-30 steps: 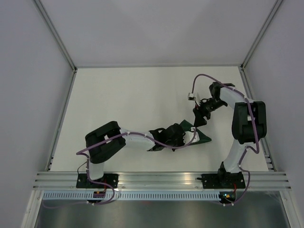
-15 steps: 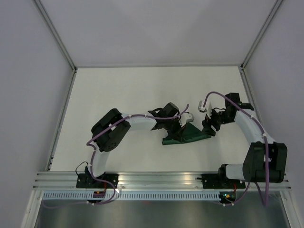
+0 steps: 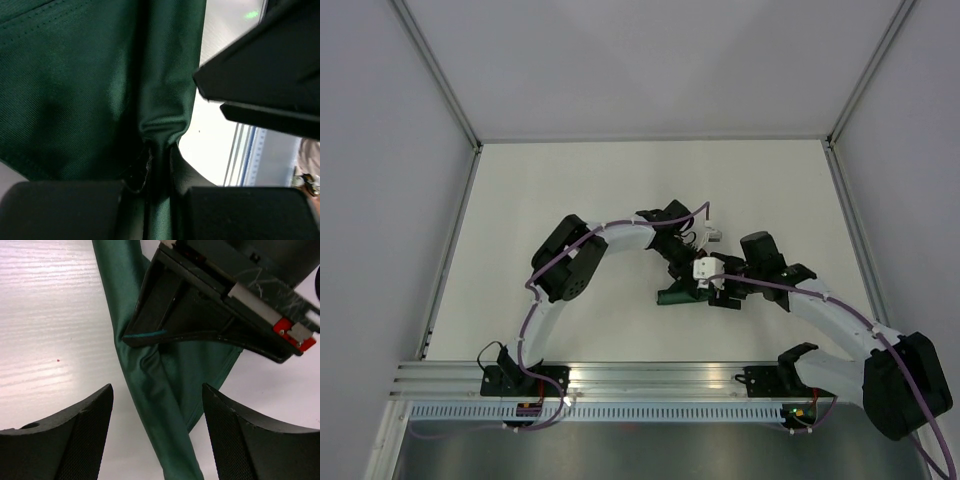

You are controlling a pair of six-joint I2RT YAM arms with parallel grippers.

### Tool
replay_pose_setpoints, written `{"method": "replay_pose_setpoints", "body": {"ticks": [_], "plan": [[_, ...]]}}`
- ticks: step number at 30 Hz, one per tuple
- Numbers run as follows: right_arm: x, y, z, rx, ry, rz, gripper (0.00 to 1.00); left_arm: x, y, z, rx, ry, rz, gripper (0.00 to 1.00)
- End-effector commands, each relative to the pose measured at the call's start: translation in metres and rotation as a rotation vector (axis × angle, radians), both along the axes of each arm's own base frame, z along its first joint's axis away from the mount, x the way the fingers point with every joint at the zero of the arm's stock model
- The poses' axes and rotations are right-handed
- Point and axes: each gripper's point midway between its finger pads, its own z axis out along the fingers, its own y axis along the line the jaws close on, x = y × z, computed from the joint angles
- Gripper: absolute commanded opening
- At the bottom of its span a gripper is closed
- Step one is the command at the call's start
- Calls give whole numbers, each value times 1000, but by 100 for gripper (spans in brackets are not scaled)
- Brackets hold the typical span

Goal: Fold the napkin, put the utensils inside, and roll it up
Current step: Roll the napkin at the center of the board.

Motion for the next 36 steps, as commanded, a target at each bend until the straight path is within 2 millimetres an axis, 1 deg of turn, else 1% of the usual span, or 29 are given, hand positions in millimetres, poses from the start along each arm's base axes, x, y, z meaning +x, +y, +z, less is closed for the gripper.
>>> {"method": "replay_pose_setpoints", "body": {"ticks": [1, 3, 7, 8, 11, 14, 16, 17, 18, 20, 21, 22, 23, 24, 25, 27, 29, 30, 33, 34, 36], "plan": [[12, 12, 1, -15, -72, -9, 77, -18, 36, -40, 210, 134, 28, 4], [9, 16, -4, -25, -70, 2, 77, -19, 35, -38, 202, 143, 24, 6], [1, 21, -22, -74, -46, 29, 76, -19, 34, -36, 195, 147, 25, 9], [-2, 22, -26, -83, -39, 35, 76, -19, 34, -36, 199, 150, 28, 13], [-5, 24, -32, -91, -32, 40, 74, -18, 35, -36, 207, 159, 39, 21], [-4, 25, -35, -90, -22, 28, 67, -17, 34, -36, 210, 155, 44, 25], [-6, 24, -40, -102, -7, 25, 61, -16, 34, -35, 208, 154, 47, 26], [-5, 24, -41, -105, -5, 24, 59, -16, 34, -32, 203, 153, 49, 28], [-7, 22, -43, -112, 4, 26, 55, -15, 33, -30, 194, 147, 51, 29], [-8, 22, -46, -121, 21, 30, 50, -14, 31, -22, 182, 134, 61, 31], [-10, 21, -48, -129, 36, 33, 44, -12, 29, -18, 163, 123, 63, 32], [-11, 22, -50, -131, 51, 32, 41, -11, 27, -13, 148, 113, 63, 33], [-12, 22, -51, -132, 61, 35, 39, -11, 27, -2, 124, 92, 65, 34], [-15, 20, -54, -142, 78, 37, 36, -11, 27, 3, 108, 76, 66, 35], [-16, 21, -55, -144, 90, 42, 36, -5, 23, 8, 72, 34, 70, 36], [-21, 20, -58, -149, 117, 50, 34, -2, 26, 20, 54, 23, 110, 37], [-23, 22, -58, -146, 133, 59, 34, 3, 26, 24, 40, 11, 142, 37], [-25, 22, -59, -150, 146, 63, 34, 6, 26, 32, 25, -3, 153, 37], [-28, 23, -58, -154, 176, 74, 33, 12, 26, 37, 11, -45, 185, 37], [-28, 25, -57, -153, 183, 81, 33, 16, 26, 46, -4, -75, 202, 37], [-31, 25, -57, -155, 208, 91, 32, 22, 26, 51, -18, -117, 232, 37]]}}
